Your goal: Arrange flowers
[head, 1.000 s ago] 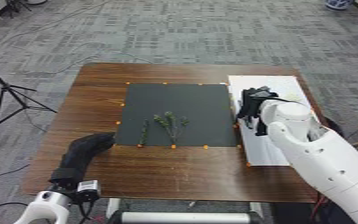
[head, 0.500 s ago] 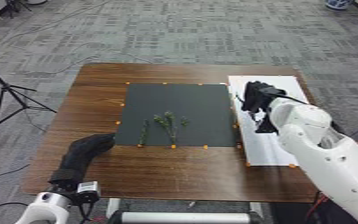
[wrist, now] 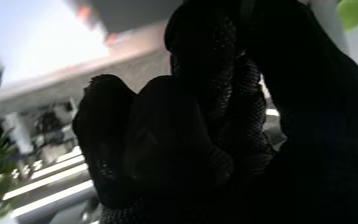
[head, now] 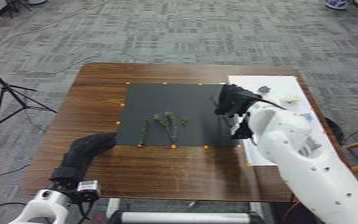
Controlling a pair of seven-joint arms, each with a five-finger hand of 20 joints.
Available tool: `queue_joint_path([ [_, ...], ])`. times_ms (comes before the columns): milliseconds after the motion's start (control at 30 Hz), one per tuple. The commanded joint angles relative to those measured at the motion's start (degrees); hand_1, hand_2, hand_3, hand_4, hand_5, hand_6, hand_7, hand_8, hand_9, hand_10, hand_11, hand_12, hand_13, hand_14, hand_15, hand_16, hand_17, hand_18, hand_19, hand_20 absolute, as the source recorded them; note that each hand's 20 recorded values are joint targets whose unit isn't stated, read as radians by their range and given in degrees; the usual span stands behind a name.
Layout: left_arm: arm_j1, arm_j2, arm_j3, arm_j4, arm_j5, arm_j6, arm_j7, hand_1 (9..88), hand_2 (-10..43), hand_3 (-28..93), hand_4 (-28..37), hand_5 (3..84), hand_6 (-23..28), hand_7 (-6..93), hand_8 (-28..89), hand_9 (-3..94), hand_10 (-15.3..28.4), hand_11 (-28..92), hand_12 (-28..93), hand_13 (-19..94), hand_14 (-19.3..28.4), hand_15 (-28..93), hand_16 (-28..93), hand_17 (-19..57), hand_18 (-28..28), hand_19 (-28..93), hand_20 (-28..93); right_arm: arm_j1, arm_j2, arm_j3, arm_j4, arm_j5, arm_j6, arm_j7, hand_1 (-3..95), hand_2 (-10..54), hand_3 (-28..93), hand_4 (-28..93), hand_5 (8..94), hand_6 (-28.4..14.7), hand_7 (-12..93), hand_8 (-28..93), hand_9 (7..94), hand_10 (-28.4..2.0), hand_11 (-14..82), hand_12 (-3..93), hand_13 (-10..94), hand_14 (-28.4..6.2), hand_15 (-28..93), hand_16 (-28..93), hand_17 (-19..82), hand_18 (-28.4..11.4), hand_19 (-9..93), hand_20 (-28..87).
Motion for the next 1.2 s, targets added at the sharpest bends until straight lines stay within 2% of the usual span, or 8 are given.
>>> queue_joint_path([
  [33, 0.04, 0.03, 0.58, 1.32, 0.06, -1.81, -2.11, 22.2, 2.5, 67, -26.2, 48.8, 4.4, 14.6, -7, 46.7, 14.4, 20, 15, 36, 17.3, 16, 5, 1.8, 12.8, 11, 15, -0.12, -5.12, -3.82, 2.24, -1.23, -2.10, 0.85, 55.8, -9.5, 55, -1, 82.0, -1.8, 31, 29, 91.7, -12.3, 44.5, 28.7, 94, -0.5, 68, 30, 73, -11.2, 93, 64],
  [367, 0.31, -0.15, 0.40, 1.24, 0.16, -2.82, -2.34, 22.1, 2.4, 67, -26.1, 48.8, 4.6, 14.4, -7, 46.6, 14.4, 20, 15, 36, 17.4, 16, 5, 1.5, 12.9, 12, 15, 1.08, -7.03, -4.40, 4.49, -1.16, -3.41, 1.09, 53.2, -9.5, 55, -1, 82.4, -1.9, 30, 28, 92.0, -12.2, 43.2, 28.2, 94, -0.9, 68, 29, 73, -10.9, 93, 63],
  [467, 0.57, 0.03, 0.58, 1.00, -0.19, -1.93, -2.42, 22.1, 2.4, 67, -26.2, 48.7, 4.5, 14.5, -7, 46.5, 14.4, 20, 15, 36, 17.4, 16, 5, 1.4, 13.0, 12, 15, 1.15, -7.19, -3.75, 5.07, -1.09, -4.25, 0.79, 51.1, -9.5, 54, -1, 82.2, -1.9, 29, 28, 91.9, -12.4, 42.2, 28.0, 94, -1.4, 67, 29, 73, -10.6, 93, 62],
  [567, 0.96, -0.24, 0.26, 0.97, 0.07, -2.28, -2.19, 22.1, 2.4, 67, -26.2, 48.7, 4.4, 14.6, -7, 46.4, 14.5, 20, 15, 36, 17.4, 16, 5, 1.3, 13.0, 12, 15, 1.24, -7.28, -3.41, 5.31, -0.97, -4.54, 0.39, 47.1, -9.5, 53, 1, 81.8, -2.4, 27, 27, 91.7, -12.7, 41.4, 28.1, 94, -1.7, 65, 30, 72, -10.6, 93, 61],
  [700, 0.91, -0.32, 0.32, 0.99, 0.23, -2.29, -2.14, 22.1, 2.4, 67, -26.2, 48.6, 4.5, 14.6, -7, 46.3, 14.5, 20, 15, 36, 17.2, 16, 5, 1.0, 13.3, 12, 15, 1.46, -7.15, -3.55, 5.45, -2.10, -4.43, -1.03, 32.5, -9.5, 59, -3, 81.7, -4.2, 29, -2, 90.9, -13.2, 40.6, 28.1, 94, -2.1, 64, 31, 72, -10.8, 93, 60],
  [1000, 0.58, -0.45, 0.61, 1.10, 0.20, -2.72, -2.43, 22.4, 2.2, 67, -25.9, 48.4, 4.5, 14.6, -7, 46.1, 14.3, 20, 15, 35, 17.3, 16, 5, 0.8, 13.6, 12, 16, 1.51, -5.88, -3.57, 4.97, -2.88, -4.70, -1.59, 29.1, -9.5, 58, -3, 81.9, -4.6, 28, -3, 90.8, -13.4, 40.3, 27.9, 94, -2.5, 63, 32, 71, -11.4, 93, 60],
  [1133, 0.92, -0.50, 0.45, 0.99, 0.14, -2.48, -2.38, 22.5, 2.3, 67, -25.9, 48.1, 4.5, 14.5, -7, 46.0, 14.4, 20, 15, 35, 17.3, 16, 5, 0.8, 13.6, 12, 16, 0.07, -4.74, -2.43, 2.75, -1.35, -0.21, -3.92, 29.5, -9.5, 59, -3, 81.6, -4.5, 28, -3, 90.3, -13.3, 40.1, 28.1, 94, -2.7, 62, 33, 70, -12.1, 93, 61],
  [1200, 1.03, -0.54, 0.38, 0.97, 0.15, -2.54, -2.33, 22.5, 2.3, 67, -25.8, 48.1, 4.5, 14.4, -7, 46.0, 14.3, 20, 15, 35, 17.3, 16, 5, 0.8, 13.6, 12, 16, -0.87, -4.03, -2.46, 1.81, 1.30, 5.96, -6.17, 28.4, -8.7, 61, -4, 80.3, -4.4, 28, -3, 89.5, -13.3, 38.5, 28.3, 94, -2.8, 60, 35, 69, -13.2, 93, 62],
])
